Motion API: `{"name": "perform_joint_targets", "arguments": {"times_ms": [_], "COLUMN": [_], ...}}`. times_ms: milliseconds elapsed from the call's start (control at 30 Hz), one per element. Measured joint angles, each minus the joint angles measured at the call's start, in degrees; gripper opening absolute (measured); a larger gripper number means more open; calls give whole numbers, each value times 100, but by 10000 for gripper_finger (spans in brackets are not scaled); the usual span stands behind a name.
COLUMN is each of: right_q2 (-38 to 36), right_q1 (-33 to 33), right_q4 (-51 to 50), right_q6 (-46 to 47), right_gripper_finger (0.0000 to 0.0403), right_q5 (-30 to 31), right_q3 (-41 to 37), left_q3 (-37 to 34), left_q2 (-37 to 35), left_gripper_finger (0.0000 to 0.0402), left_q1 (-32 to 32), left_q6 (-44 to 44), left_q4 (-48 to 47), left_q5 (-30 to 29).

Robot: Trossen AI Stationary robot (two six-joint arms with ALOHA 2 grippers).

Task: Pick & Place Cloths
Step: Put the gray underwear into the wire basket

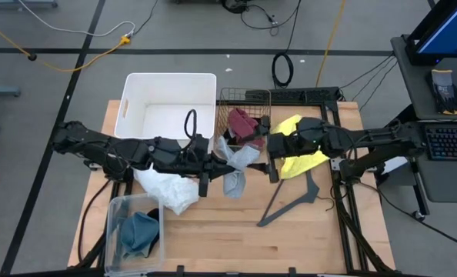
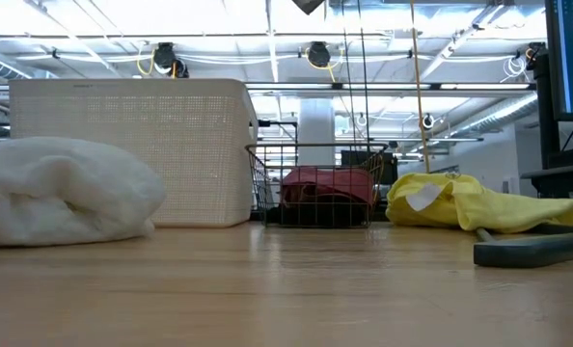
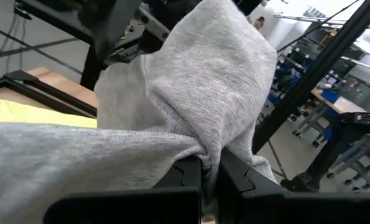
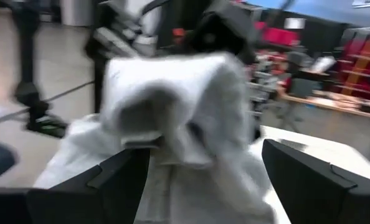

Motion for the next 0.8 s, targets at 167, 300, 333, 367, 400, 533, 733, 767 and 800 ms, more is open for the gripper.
{"name": "perform_joint_targets", "arguments": {"times_ms": [167,300,333,367,400,533,733,767,800], "right_q2": [181,303,329,349,374,437,435,429,414], "right_q1": [-32,-38,-37,-36,-36,-36,-36,-36,-36], "right_q4": [-14,-71,-79,-90,-90,-97,-104,-111,-113], "right_q6": [-6,-8,-8,-6,-6,9,-59,-111,-124], "right_gripper_finger": [298,274,265,253,239,160,20,16,17], "right_q5": [-638,-651,-653,-656,-656,-661,-665,-661,-654], "right_q3": [0,0,0,0,0,0,0,0,0], "left_q3": [2,2,2,2,2,2,2,2,2], "left_q2": [38,27,29,29,29,29,25,25,25], "left_gripper_finger": [5,5,5,5,5,5,12,14,18], "left_q1": [29,70,74,76,82,121,174,183,196], "left_q6": [-18,-52,-53,-53,-53,-76,-65,-56,-55], "left_q4": [-8,7,1,1,3,5,27,25,29], "left_q5": [124,203,228,244,252,368,371,374,380]}}
